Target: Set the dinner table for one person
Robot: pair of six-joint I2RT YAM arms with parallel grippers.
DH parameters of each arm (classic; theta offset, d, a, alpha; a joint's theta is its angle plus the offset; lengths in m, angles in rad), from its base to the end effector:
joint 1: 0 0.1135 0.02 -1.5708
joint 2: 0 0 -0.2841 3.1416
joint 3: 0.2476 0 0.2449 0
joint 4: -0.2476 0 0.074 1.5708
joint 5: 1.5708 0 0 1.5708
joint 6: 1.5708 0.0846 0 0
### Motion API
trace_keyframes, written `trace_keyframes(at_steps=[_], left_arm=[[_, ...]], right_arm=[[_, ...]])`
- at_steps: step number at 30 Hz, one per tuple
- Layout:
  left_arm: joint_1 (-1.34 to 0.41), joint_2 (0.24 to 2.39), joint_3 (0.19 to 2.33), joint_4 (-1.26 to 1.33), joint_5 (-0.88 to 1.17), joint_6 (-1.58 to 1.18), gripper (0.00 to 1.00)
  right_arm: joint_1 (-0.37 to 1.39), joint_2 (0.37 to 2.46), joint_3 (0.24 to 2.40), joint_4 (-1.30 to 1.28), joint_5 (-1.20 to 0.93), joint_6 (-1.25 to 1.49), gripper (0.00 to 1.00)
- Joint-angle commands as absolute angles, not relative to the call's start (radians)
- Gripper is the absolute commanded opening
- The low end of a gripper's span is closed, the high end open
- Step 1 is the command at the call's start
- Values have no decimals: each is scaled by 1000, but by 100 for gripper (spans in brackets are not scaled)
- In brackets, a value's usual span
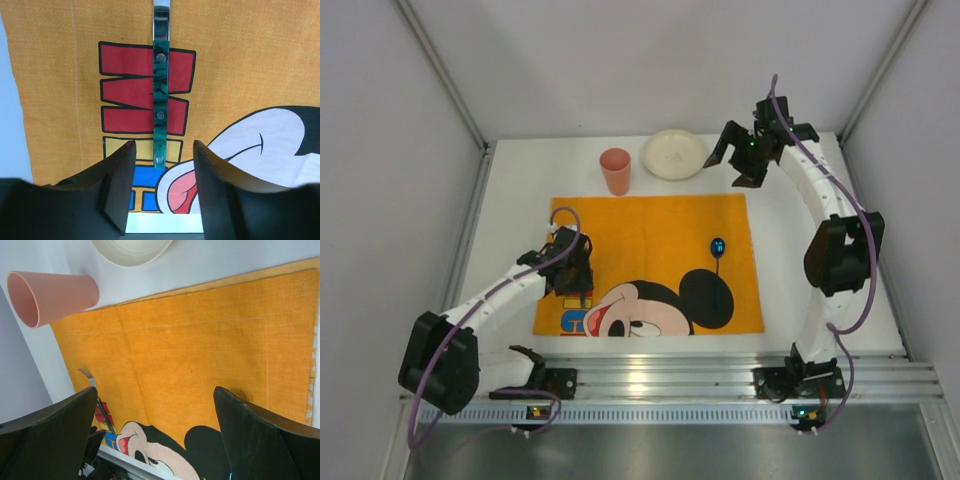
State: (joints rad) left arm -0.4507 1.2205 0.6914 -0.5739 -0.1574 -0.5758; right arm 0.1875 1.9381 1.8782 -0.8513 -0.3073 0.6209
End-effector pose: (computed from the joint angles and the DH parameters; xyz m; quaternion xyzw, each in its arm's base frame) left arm 0.2117 -0.0877 0.1717 -0.0788 0.9667 -0.0468 0.2388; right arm 0.4446 0.1104 0.3021 0.1526 0.9238 0.2590 0.2373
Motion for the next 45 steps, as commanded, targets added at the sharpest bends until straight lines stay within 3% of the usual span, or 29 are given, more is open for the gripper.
trace_keyframes(at_steps=[1, 5, 10, 19, 28, 31, 32, 37, 40, 41, 42, 45], left_arm=[[-440, 1238, 752, -583, -182, -587, 56], [-434, 1250, 784, -624, -213, -592, 64], [-428, 1256, 908, -721, -238, -580, 64], [-430, 1210, 1034, -825, -181, -589, 58], [-430, 1155, 1000, -871, -182, -603, 56], [-430, 1147, 989, -882, -199, -612, 55], [-430, 1146, 989, -882, -199, -614, 55], [-429, 1144, 992, -903, -218, -600, 54], [-428, 1143, 997, -913, -235, -589, 54], [-428, 1141, 997, -911, -238, -586, 54], [-428, 1143, 997, -907, -235, -584, 54], [-426, 1166, 1008, -885, -216, -566, 54]], right_arm=[[192, 1968, 1881, -799, -324, 627, 100], [190, 2003, 1904, -776, -328, 641, 100], [190, 2118, 2004, -712, -333, 649, 100], [216, 2397, 2261, -634, -195, 699, 99], [271, 2592, 2475, -563, -6, 739, 89], [287, 2645, 2503, -561, 0, 774, 80], [293, 2658, 2503, -560, 26, 779, 70], [310, 2694, 2522, -560, 89, 788, 52], [302, 2707, 2520, -563, 92, 804, 27], [302, 2707, 2520, -563, 89, 804, 6], [302, 2704, 2520, -563, 95, 807, 0], [295, 2674, 2499, -531, 85, 807, 0]])
